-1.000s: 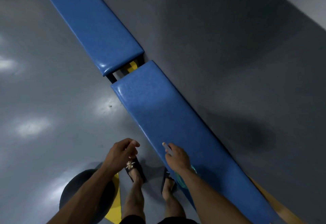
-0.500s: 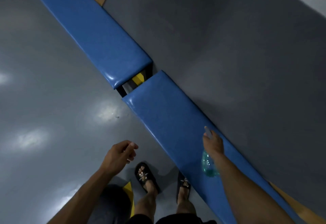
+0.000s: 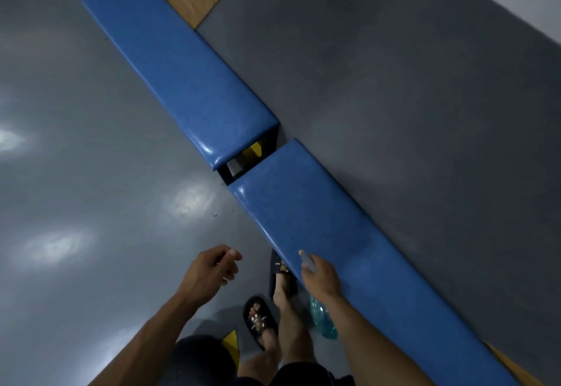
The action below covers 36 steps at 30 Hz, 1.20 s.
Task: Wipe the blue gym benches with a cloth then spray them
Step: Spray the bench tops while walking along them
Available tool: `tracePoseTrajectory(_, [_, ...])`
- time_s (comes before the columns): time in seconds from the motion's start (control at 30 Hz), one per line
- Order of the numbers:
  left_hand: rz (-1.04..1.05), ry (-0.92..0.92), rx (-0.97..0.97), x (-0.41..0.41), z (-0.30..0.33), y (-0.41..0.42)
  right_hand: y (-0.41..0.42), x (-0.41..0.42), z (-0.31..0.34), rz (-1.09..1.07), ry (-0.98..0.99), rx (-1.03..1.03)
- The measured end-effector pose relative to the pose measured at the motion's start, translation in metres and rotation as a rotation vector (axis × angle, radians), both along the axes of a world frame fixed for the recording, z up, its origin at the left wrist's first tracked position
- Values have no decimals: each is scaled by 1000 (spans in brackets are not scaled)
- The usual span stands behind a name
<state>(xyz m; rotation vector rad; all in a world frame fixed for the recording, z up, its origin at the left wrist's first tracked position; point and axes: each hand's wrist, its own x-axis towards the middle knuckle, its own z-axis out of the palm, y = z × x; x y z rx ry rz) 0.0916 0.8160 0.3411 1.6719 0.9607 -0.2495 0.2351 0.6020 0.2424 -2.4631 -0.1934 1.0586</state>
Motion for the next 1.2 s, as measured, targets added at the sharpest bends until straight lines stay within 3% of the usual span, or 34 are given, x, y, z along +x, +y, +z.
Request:
tracePoseTrajectory(0.2, [41,24,10,13,-4,29,31,9,0,-81,-35,-34])
tracePoseTrajectory(0.63, [-17,40,2,97,-7,59,43,181,7,-247,-160,-79])
tracePoseTrajectory(0.87, [3,56,-21,116,-10,70,66,176,1,-140,-106,-65])
tracePoseTrajectory(1.07, [55,70,-7,106,-13,90,99,108,-16,168,16,34])
tracePoseTrajectory(1.2, [53,83,3,94,-18,110,128,73,-21,292,12,-40])
